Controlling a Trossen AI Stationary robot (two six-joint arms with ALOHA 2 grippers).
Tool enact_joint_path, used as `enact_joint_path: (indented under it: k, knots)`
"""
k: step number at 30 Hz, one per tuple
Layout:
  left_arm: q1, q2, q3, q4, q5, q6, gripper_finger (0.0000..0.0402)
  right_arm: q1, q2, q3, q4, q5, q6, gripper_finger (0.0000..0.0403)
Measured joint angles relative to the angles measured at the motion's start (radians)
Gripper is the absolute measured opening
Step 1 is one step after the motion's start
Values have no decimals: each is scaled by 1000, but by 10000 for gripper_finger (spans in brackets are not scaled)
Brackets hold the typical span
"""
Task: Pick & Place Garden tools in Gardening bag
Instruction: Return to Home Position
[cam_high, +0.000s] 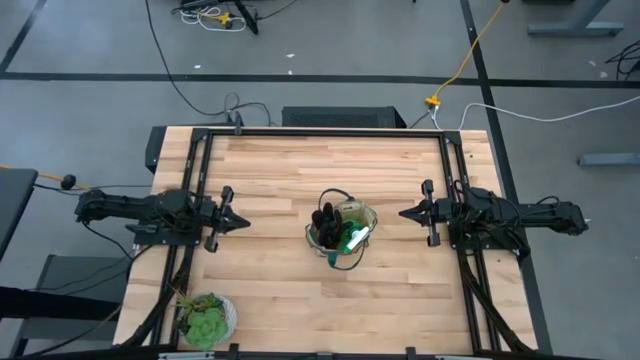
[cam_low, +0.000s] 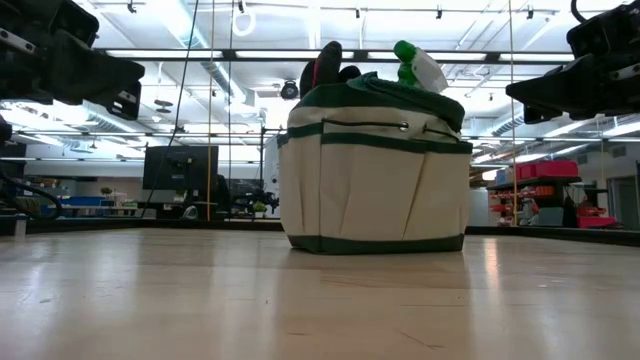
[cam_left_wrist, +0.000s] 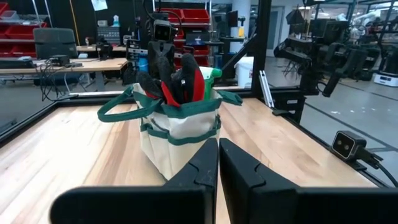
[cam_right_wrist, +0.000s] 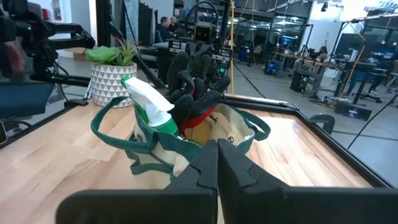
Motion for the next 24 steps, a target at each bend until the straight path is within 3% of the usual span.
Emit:
enact_joint_path:
  k: [24]
  knots:
    - [0,0,0,10,1,2,21,0,0,0,0,0,0,2]
